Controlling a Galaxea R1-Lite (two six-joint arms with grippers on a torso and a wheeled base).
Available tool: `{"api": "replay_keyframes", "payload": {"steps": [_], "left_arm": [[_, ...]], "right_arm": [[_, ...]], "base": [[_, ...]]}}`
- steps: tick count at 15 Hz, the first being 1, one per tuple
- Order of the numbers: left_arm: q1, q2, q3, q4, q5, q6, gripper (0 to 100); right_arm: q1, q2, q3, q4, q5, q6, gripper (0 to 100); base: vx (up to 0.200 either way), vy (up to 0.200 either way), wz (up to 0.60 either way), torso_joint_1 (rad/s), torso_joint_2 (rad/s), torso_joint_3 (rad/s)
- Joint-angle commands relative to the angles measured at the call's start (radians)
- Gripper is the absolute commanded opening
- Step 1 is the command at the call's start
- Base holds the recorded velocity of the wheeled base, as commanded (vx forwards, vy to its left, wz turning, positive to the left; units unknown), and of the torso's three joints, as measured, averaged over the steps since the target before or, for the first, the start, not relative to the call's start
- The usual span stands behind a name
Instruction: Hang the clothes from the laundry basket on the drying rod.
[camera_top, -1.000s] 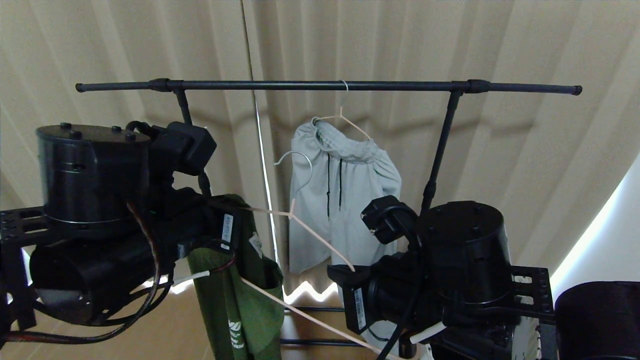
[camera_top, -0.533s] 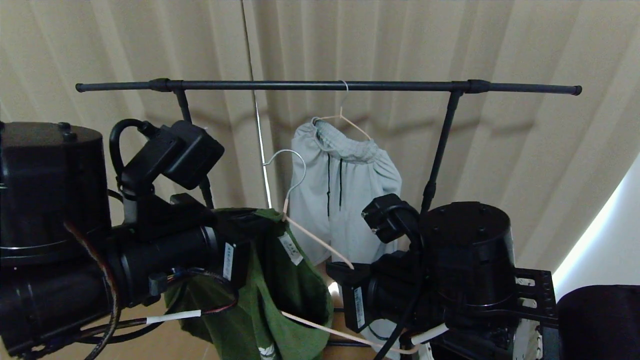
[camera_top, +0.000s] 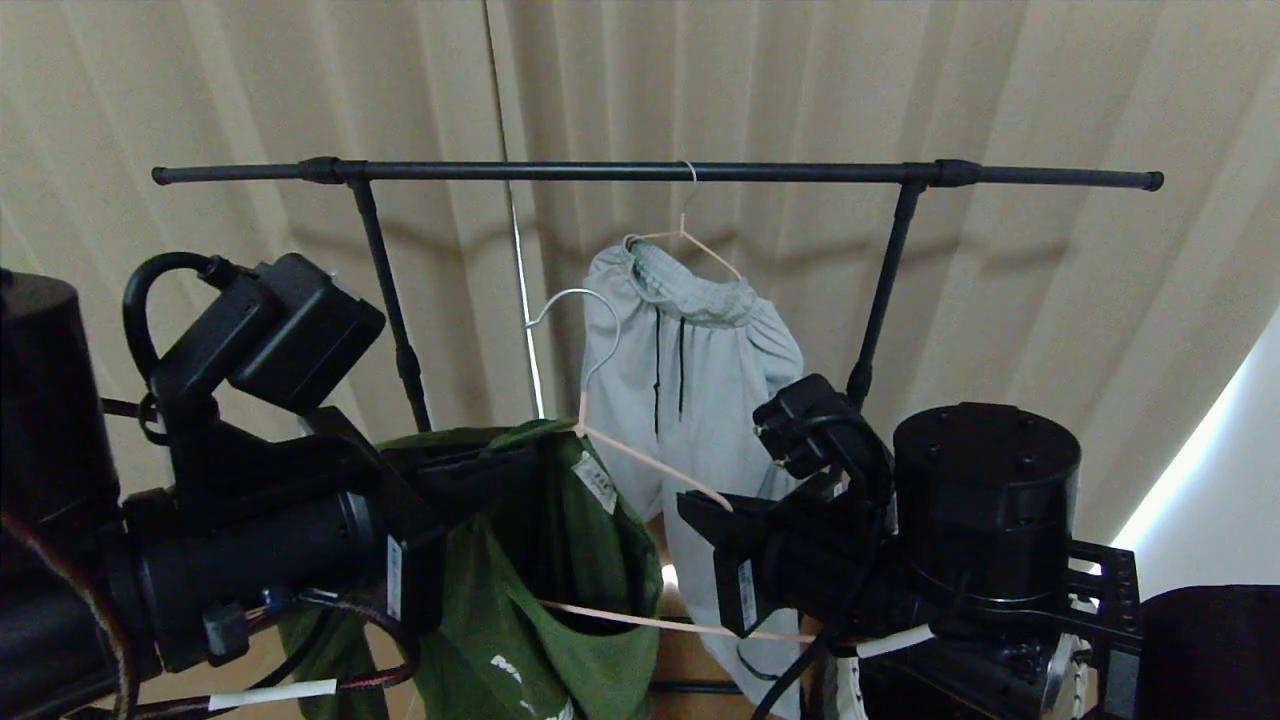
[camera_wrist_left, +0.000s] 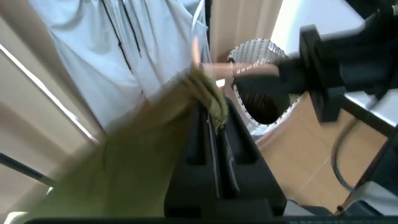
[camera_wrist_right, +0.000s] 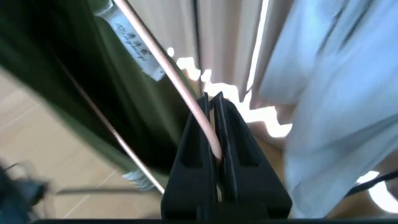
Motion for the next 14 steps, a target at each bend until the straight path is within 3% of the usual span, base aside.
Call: {"api": "replay_keyframes", "payload": {"steps": [1,3,5,8,10,12,13,14], "left_arm": [[0.0,-0.018,0.012,-0.002,0.001,0.008,100],[0.005,-0.041,0.025,-0.001,0.001,0.035,100],[0.043,-0.098,0.079,-0.002,0.001,0.112,100],[0.075,-0.15,0.107,-0.019,-0.01,0.202,100],[0.129,-0.15,0.11,-0.019,-0.07,0.278,100],[0.189,-0.143,0.108,-0.019,-0.134,0.351,100],[0.252,-0.126,0.099,-0.019,-0.192,0.457,100],[0.265,-0.109,0.098,-0.019,-0.214,0.511,100]], "right_arm": [[-0.016,-0.002,0.008,-0.008,0.0,-0.002,0],[-0.036,-0.008,0.01,-0.01,0.0,-0.008,0],[-0.069,-0.031,0.028,-0.021,0.003,-0.046,0],[-0.108,-0.037,0.105,-0.157,0.01,-0.143,0],[-0.128,-0.04,0.169,-0.268,0.033,-0.22,0],[-0.129,-0.051,0.197,-0.306,0.049,-0.243,0],[-0.129,-0.069,0.209,-0.308,0.052,-0.255,0],[-0.129,-0.076,0.211,-0.308,0.058,-0.26,0]], "base": [[0.0,0.0,0.0,0.0,0.0,0.0],[0.0,0.0,0.0,0.0,0.0,0.0],[0.0,0.0,0.0,0.0,0.0,0.0],[0.0,0.0,0.0,0.0,0.0,0.0],[0.0,0.0,0.0,0.0,0.0,0.0],[0.0,0.0,0.0,0.0,0.0,0.0],[0.0,0.0,0.0,0.0,0.0,0.0],[0.0,0.0,0.0,0.0,0.0,0.0]]}}
